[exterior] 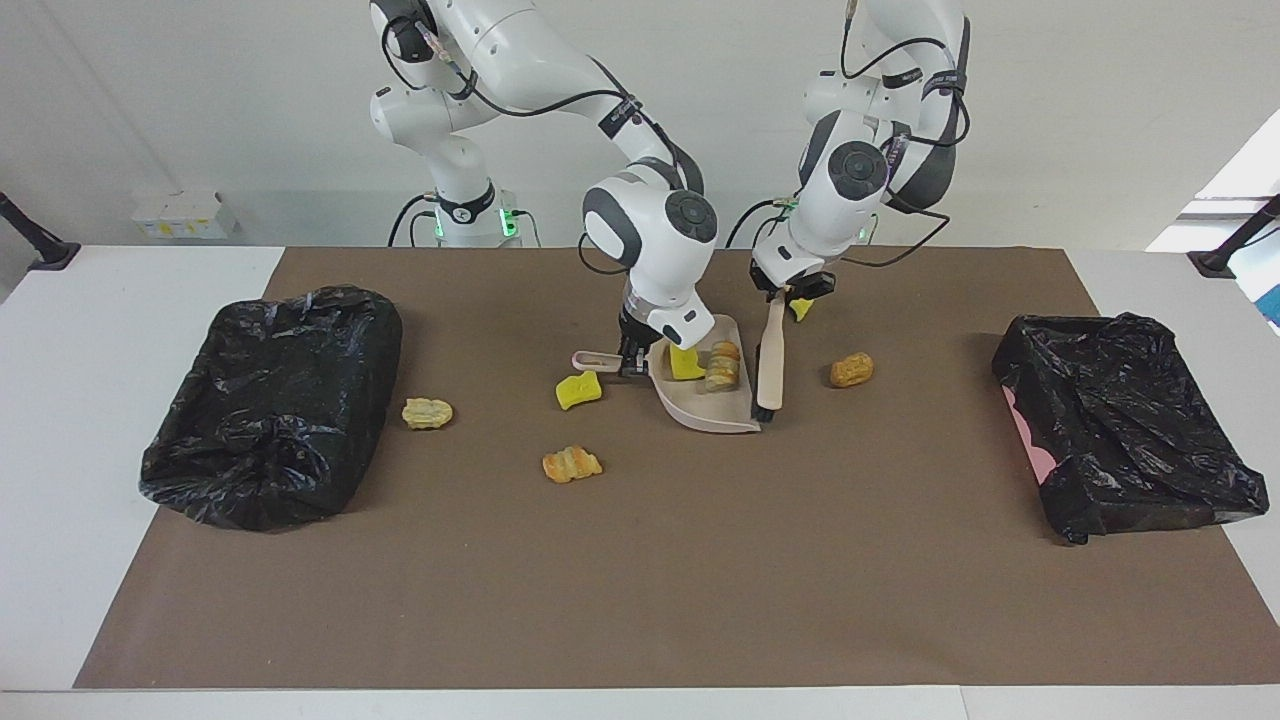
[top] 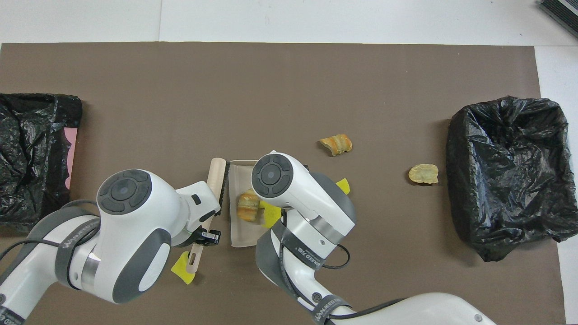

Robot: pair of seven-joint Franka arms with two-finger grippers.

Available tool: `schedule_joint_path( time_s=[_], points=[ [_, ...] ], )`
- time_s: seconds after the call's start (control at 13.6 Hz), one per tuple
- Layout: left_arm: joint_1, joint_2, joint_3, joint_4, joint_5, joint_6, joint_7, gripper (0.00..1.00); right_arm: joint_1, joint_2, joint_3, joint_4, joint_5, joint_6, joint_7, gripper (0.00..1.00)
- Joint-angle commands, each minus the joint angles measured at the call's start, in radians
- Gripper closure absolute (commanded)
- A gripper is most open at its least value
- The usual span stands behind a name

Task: Sweep and dump trash in bin
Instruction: 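Sweep the bread chunks toward the dustpan with the brush in the left gripper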

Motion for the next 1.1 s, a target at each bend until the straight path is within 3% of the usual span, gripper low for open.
schedule_joint_path(
  time_s=[0.0,0.15,0.37,0.66,0.88,1.03],
  points=[
    [0.055,-0.044,0.005,-0.007,0.004,-0.084,-0.120,1.00,-0.020,0.000,0.007,-0.018,-0.016,0.006,-0.021,1.00],
    [0.125,-0.044,0.004,-0.012,0.123,-0.083,-0.197,1.00,-0.012,-0.006,0.007,-0.018,-0.025,-0.023,-0.024,1.00],
    [0.224,-0.045,0.005,-0.024,0.191,-0.084,-0.197,1.00,-0.003,-0.004,0.006,0.008,-0.034,-0.069,-0.023,1.00],
    [0.288,-0.091,0.004,-0.100,0.207,-0.031,-0.210,1.00,-0.003,-0.006,0.007,0.044,-0.090,-0.150,-0.018,1.00],
    [0.299,-0.172,0.004,-0.238,0.207,0.055,-0.210,1.00,0.014,-0.010,0.009,0.044,-0.111,-0.184,-0.016,1.00],
    [0.285,-0.176,-0.001,-0.266,0.209,0.059,-0.200,1.00,0.021,-0.013,0.009,0.042,-0.114,-0.186,-0.015,1.00]
  ],
)
